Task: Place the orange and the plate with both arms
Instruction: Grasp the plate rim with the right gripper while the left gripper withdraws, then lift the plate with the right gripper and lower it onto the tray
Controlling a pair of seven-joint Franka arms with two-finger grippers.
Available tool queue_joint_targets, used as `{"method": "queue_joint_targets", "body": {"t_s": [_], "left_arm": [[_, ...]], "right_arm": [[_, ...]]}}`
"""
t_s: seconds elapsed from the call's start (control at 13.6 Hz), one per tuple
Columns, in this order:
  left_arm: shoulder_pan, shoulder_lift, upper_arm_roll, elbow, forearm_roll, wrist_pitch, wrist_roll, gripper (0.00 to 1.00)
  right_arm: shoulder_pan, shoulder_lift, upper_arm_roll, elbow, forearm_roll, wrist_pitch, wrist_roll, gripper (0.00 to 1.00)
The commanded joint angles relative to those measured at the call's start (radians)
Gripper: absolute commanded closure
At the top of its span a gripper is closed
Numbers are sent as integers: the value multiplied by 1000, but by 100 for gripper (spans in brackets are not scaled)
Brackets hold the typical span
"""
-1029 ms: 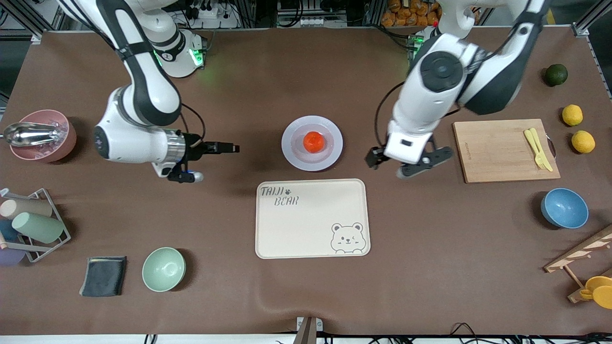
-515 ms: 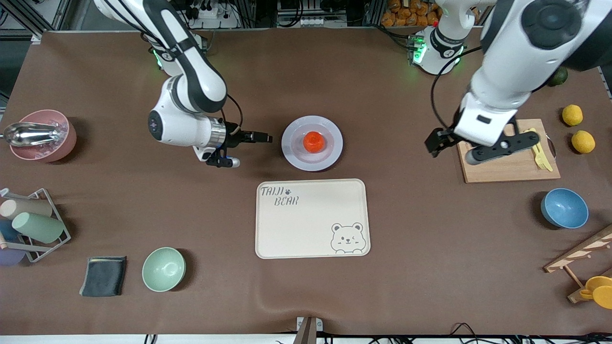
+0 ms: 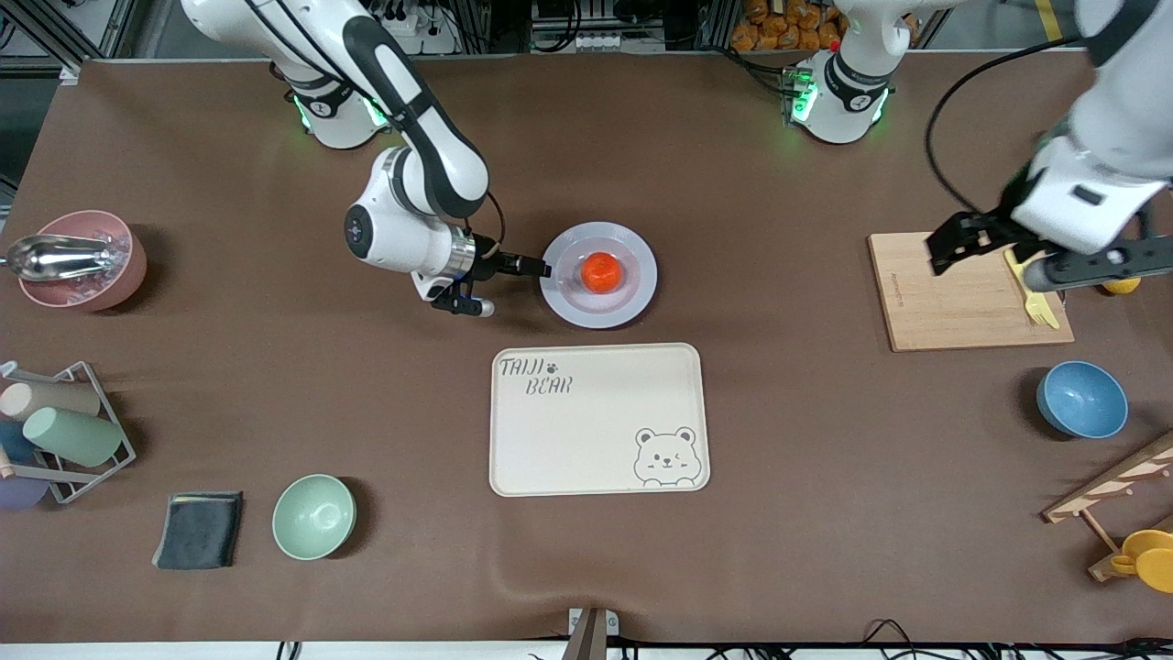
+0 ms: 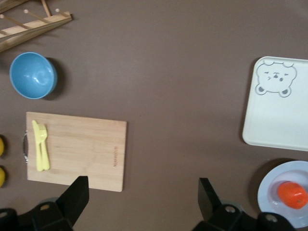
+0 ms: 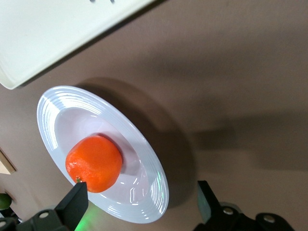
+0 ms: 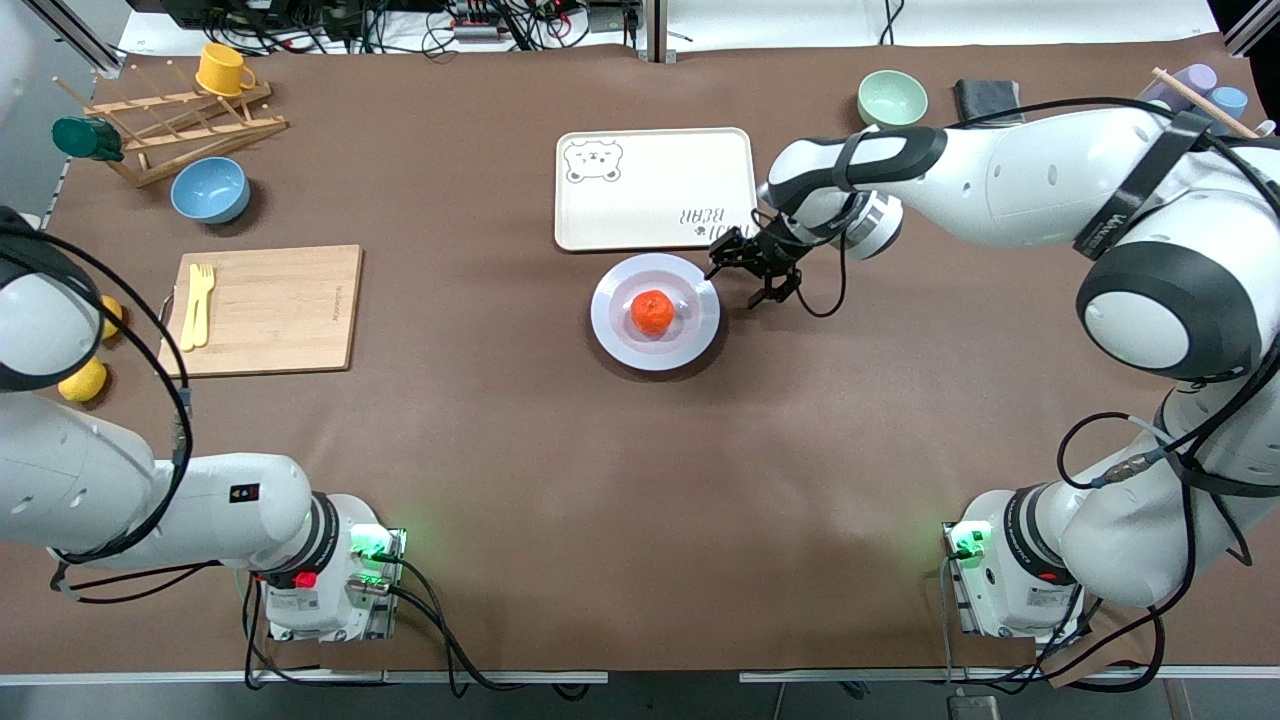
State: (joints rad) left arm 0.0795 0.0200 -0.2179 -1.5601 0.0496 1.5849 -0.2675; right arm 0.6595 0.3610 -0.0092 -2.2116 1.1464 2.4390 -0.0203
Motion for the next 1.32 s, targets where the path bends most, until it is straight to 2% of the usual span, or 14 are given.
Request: {"method": "queue_joint_targets", "body": {"t_s": [0.0,0.44,0.88,1.18,1.25], "left_arm": [[-35,-34,78,-12,-33,-28,45,0],[-21,-37,86,-8,-33,-71,57,0],[-24,-28,75,-6,-37,-71,57,0],[-23,-26,75,-14,-39,-124,56,0],[-21,-26,75,-12,-39,-125,56,0]], "right_arm": [[22,18,-9,-2,131,6,-96,0],[51,62,-9,4,334,9,-207,0],[88,104,-9,18,372,60,-208,0],[123,134,-11,46,502,72,-253,0],[126,139,-9,49,513,101,-263,20]]}}
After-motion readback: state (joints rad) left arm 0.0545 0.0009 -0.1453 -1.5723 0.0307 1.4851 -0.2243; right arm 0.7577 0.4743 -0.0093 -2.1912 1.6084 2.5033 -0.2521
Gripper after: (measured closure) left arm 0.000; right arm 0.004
